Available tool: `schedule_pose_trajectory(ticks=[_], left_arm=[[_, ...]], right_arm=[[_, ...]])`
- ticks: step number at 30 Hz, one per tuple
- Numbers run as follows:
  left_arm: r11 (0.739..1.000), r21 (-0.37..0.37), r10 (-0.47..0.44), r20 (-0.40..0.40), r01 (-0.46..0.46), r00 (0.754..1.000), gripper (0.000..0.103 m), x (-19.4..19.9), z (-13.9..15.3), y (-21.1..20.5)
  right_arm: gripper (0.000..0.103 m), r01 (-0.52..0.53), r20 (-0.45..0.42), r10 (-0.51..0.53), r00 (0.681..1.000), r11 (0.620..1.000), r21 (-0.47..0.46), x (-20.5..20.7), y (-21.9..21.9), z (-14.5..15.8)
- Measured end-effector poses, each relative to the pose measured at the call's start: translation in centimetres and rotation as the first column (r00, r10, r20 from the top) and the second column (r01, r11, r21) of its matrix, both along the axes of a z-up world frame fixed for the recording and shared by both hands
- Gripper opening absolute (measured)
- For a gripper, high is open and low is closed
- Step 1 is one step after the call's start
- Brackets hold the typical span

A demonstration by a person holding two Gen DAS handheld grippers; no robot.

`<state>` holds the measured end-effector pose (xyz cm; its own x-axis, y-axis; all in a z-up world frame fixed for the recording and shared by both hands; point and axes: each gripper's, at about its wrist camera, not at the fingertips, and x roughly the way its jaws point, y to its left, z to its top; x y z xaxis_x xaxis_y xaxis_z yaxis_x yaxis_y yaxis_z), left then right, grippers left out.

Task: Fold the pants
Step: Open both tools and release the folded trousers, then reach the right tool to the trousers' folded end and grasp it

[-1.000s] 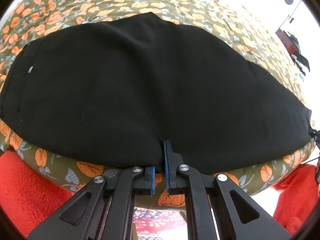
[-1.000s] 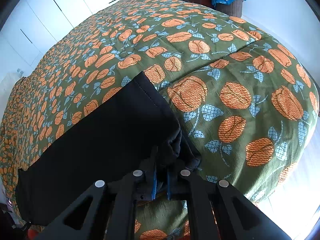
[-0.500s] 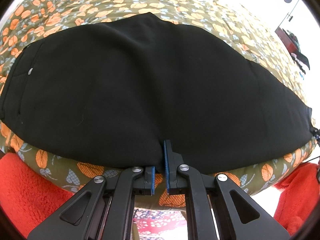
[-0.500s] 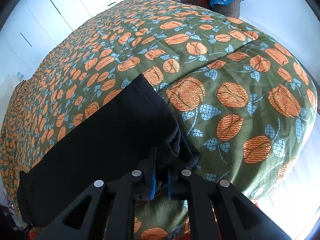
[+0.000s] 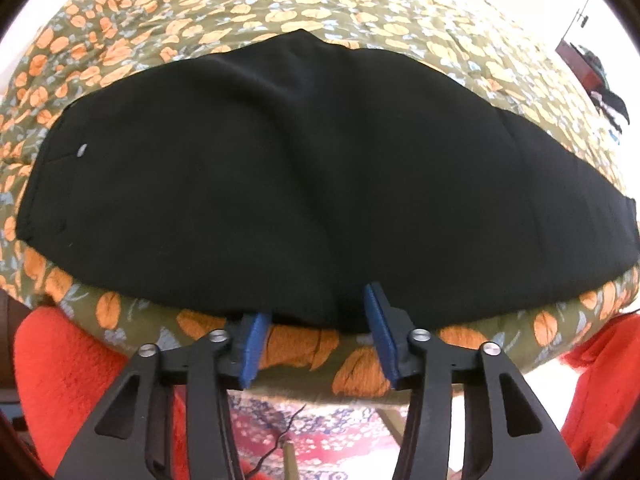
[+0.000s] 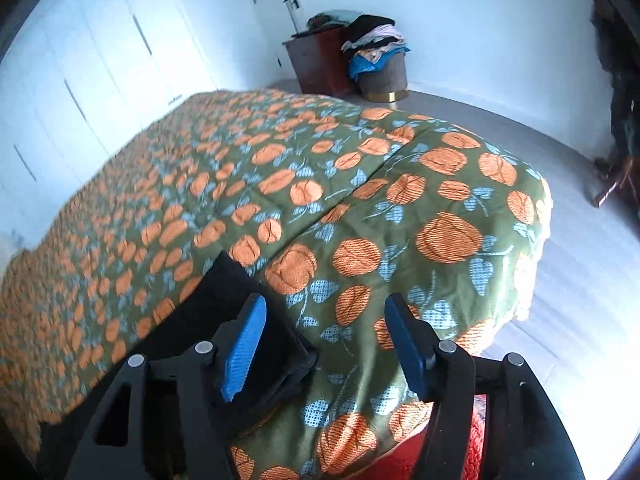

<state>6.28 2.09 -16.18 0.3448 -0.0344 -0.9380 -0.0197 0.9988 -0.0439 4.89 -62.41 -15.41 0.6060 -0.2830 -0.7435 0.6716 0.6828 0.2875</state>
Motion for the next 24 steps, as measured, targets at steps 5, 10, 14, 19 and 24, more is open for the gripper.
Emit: schedule_pose_trajectory(ticks=[5,10,14,19,24], left_arm=[[1.000,0.011,-0.002,-0.006,0.002,1.000,0.054,-2.0,1.6,0.3],[0.999,0.037,0.015,0.109,-0.019,0.994,0.056,-3.6,4.5,0.5],[0.997,0.042,0.046,0.223,-0.057,0.974,0.073,-2.9,6.4,0.9],[0.998,0.054,0.028,0.254,-0.043,0.967,0.074,0.2,5.0,1.2],[0.995,0.090,0.018,0.198,-0.036,0.980,0.074,2.5,1.7,1.3]], right_arm=[[0.063,-0.010,0.015,0.010,1.000,1.000,0.002,0.0,-0.1,0.4],[0.063,-0.021,0.019,0.021,1.000,1.000,0.003,0.3,0.3,0.3],[0.063,-0.034,0.018,0.034,0.999,0.999,-0.007,0.7,0.7,0.3],[0.064,-0.047,0.016,0.047,0.999,0.999,-0.013,0.8,1.0,0.2],[0.064,-0.068,0.052,0.067,0.996,0.998,0.011,0.6,0.9,0.3]])
